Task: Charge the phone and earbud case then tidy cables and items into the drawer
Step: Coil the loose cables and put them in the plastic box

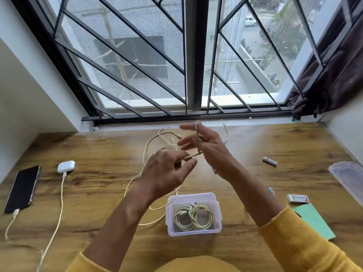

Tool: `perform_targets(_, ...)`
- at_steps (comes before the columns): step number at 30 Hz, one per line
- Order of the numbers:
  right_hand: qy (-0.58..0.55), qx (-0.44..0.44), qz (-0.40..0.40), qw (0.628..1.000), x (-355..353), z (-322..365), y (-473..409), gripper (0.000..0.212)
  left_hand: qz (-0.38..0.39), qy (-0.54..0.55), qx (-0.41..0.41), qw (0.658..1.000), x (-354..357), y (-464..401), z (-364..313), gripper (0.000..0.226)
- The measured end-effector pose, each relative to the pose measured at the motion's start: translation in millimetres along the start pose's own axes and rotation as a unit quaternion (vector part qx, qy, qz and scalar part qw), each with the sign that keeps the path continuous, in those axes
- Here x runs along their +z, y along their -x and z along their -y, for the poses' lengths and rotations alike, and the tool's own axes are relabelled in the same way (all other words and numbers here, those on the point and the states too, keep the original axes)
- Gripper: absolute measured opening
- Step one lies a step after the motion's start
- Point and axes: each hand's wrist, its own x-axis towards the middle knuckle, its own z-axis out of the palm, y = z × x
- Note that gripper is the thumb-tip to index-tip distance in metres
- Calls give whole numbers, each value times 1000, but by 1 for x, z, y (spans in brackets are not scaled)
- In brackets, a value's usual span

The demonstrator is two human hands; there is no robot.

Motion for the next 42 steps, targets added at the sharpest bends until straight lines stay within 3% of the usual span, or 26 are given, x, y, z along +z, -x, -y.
perform_targets(4, 25, 38, 88, 995, 7, 2, 10, 23, -47, 2, 10, 999, -32, -8, -2, 28)
perform_targets(7, 25, 92, 166, 982, 14, 6, 16, 57, -63, 10, 3, 998, -44, -14, -1, 11)
perform_targets(9, -10, 127, 211, 969, 16, 9, 18, 63, -66, 19, 1, 998, -48, -17, 3, 17)
perform_targets(14, -119, 122, 291, 941, 13, 19, 18, 41, -83, 127, 12, 988, -42, -20, 15, 19)
perform_targets(21, -264, 28, 251, 931, 14, 49, 10, 42, -203, 136, -12, 970, -2, -11, 13, 22)
perform_targets(27, -342, -12, 142, 929, 14, 47, -3, 45, -142, 110, -23, 983, 25, 9, 6, 19)
perform_targets(32, -263, -16, 26, 964, 12, 41, -5, 44, -22, 77, -31, 996, 25, 26, 8, 25)
perform_targets(36, -60, -35, -23, 997, 14, 25, -3, 37, -30, 35, -5, 999, 10, 28, 2, 28)
perform_targets(38, 9, -29, -16, 999, 16, 20, -1, 33, -58, 12, 10, 998, -4, 23, 0, 25)
perform_targets(42, 71, 32, 80, 994, 22, 16, 5, 29, -95, -10, 19, 995, -36, 9, -3, 17)
